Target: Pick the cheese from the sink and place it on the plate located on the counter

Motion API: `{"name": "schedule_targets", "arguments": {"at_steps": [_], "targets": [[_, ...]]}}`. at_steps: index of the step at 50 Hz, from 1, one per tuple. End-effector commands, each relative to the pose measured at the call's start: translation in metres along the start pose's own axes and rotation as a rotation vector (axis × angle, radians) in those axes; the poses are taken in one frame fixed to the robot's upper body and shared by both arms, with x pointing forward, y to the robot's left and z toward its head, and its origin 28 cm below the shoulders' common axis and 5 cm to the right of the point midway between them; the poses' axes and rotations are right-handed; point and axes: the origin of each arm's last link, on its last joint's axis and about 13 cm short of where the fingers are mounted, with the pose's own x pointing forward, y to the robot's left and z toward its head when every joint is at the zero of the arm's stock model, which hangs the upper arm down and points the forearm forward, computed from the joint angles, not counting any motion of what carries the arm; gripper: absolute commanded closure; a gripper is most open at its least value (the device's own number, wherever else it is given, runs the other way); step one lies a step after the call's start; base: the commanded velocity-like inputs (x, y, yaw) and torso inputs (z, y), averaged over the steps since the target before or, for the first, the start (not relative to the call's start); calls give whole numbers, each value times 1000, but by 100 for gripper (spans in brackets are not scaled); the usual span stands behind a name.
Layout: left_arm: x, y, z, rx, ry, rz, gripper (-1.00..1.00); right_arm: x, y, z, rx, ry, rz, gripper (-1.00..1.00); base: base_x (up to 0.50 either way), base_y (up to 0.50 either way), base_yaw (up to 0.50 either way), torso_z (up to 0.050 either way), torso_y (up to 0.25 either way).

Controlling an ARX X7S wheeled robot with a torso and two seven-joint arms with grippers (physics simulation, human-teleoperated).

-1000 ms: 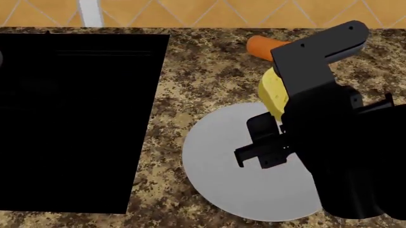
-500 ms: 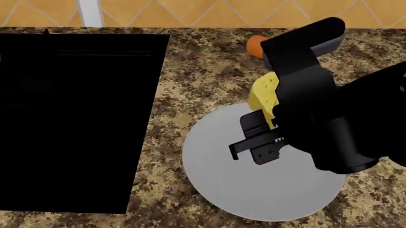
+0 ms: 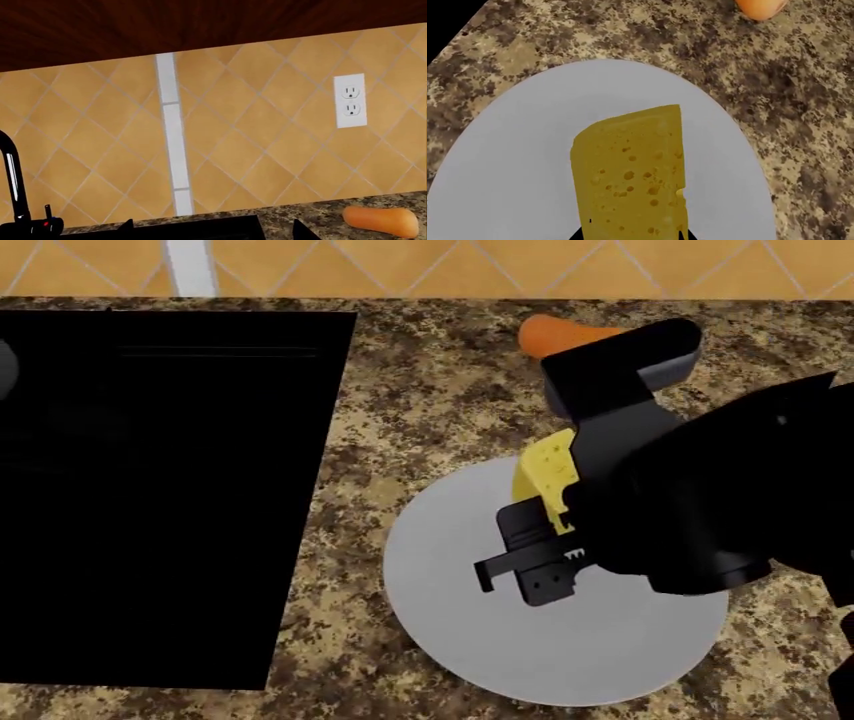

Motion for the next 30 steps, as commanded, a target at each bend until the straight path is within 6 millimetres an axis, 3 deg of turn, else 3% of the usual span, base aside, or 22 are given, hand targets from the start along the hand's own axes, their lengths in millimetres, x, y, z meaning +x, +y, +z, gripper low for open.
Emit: {"name": "schedule_targets", "arguments": {"at_steps": [1,30], "targets": [[2,-2,-1,-10,7,-11,-100,23,1,-7,-49,43,-7,100,0,0,0,0,0],[2,-2,-1,-9,6,-13,-100,41,5,-16,-57,90,8,100,0,0,0,0,0]]}}
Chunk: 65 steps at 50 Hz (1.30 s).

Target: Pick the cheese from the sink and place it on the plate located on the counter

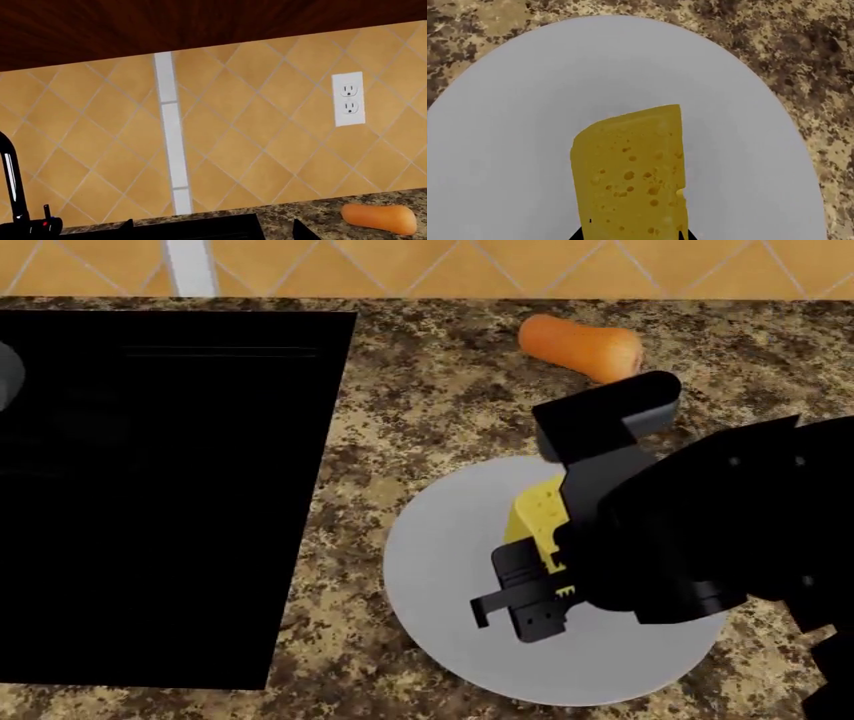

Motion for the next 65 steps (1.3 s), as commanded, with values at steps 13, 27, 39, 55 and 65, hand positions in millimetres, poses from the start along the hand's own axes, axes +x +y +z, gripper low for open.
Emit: {"name": "schedule_targets", "arguments": {"at_steps": [13,27,39,55,65], "targets": [[2,-1,1,-12,2,-10,-100,22,1,-5,-66,32,-28,100,1,0,0,0,0],[1,-4,4,-7,-2,-17,-100,10,1,-2,-76,0,-49,-100,1,0,2,0,0],[1,-4,5,-10,-5,-18,-100,-15,4,4,-98,-64,-83,-100,0,0,0,0,0],[-4,-2,10,-22,-15,-20,-100,-63,15,4,-134,-174,-132,-100,0,0,0,0,0],[-6,0,11,-27,-18,-17,-100,-90,20,2,-134,-253,-167,-100,0,0,0,0,0]]}}
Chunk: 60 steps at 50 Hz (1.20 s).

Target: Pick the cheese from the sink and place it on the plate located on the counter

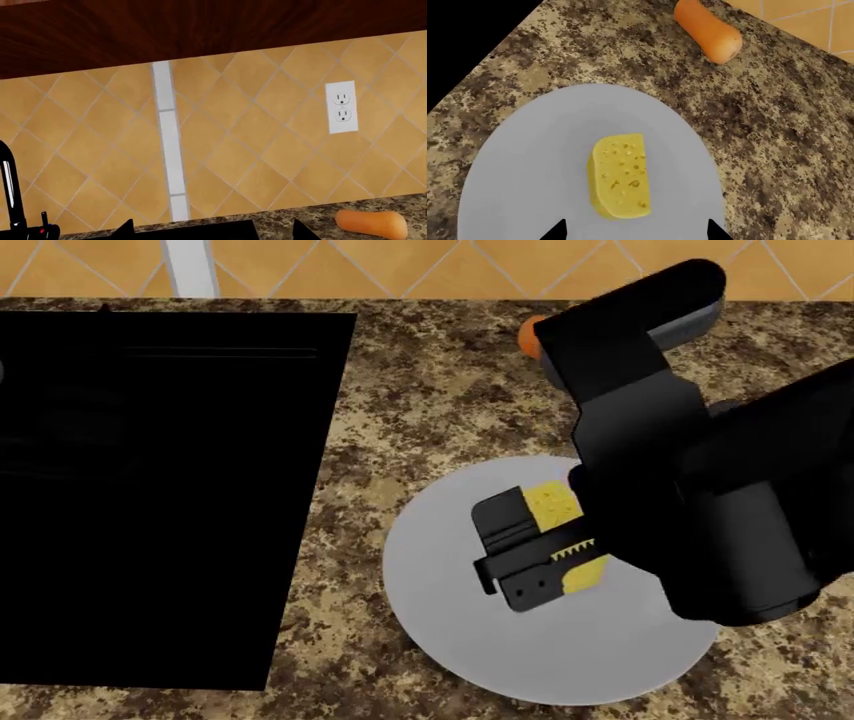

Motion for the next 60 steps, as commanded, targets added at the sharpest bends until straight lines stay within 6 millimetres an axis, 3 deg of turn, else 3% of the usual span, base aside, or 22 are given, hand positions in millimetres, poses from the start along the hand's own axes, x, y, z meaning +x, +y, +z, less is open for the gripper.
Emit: {"name": "schedule_targets", "arguments": {"at_steps": [1,21,44,60], "targets": [[1,1,1,-23,1,-6,-100,-16,6,1,-46,-78,-59,-100,0,0,0,0,0],[6,1,-2,-35,3,-6,-100,-49,11,-19,-9,-220,-141,-100,0,0,0,0,0],[4,5,-4,-45,-19,10,-100,-114,19,-50,38,-371,-287,-100,0,0,0,0,0],[6,5,-6,-48,-21,9,-100,-134,21,-61,51,-412,-355,-100,0,0,0,0,0]]}}
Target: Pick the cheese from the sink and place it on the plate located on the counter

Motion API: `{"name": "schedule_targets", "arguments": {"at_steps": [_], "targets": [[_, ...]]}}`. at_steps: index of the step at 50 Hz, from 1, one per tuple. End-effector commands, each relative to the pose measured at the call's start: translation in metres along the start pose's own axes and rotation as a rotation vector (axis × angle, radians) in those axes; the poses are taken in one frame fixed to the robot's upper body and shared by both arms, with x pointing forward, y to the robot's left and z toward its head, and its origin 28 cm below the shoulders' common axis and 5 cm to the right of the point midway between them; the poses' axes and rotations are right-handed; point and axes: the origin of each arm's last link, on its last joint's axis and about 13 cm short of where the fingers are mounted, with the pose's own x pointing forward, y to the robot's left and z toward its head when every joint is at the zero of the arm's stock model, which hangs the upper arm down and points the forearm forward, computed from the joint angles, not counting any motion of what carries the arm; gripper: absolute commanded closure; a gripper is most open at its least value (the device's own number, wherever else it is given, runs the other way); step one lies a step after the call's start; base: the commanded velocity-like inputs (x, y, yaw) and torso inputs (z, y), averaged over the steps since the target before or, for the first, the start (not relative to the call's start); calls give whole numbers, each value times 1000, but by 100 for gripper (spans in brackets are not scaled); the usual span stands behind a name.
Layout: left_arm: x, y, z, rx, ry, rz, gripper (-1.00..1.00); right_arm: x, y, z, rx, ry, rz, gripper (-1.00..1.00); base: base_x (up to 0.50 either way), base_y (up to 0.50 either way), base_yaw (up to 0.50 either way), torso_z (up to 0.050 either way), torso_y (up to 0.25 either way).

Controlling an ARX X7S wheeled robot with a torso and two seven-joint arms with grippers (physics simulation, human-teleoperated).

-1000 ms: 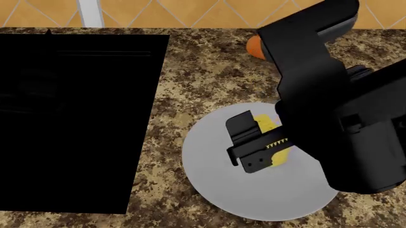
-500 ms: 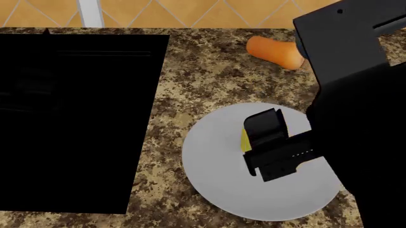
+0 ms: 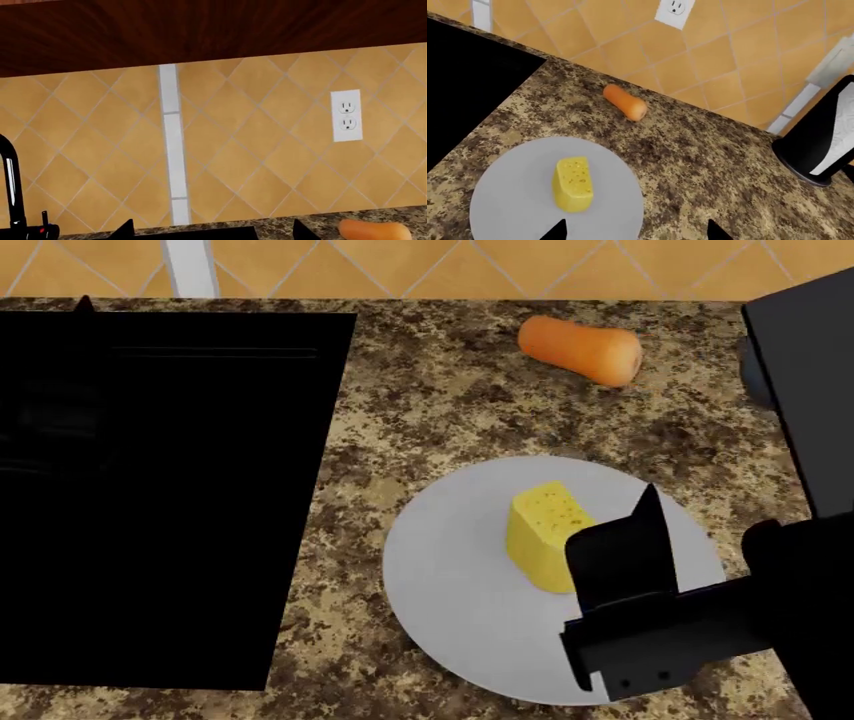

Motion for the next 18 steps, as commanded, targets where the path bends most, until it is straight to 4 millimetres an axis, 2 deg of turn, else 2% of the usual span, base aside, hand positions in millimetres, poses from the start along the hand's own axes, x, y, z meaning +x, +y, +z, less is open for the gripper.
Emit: {"name": "schedule_targets", "arguments": {"at_steps": [1,12,18], "targets": [[4,-1,-2,-19,2,-4,-100,-2,4,-7,-8,-76,-110,-100,0,0,0,0,0],[4,-2,-2,-10,-2,-2,-100,-11,5,-12,-6,-95,-131,-100,0,0,0,0,0],[0,-2,1,-8,-15,0,-100,-23,2,-16,-1,-106,-177,-100,0,0,0,0,0]]}}
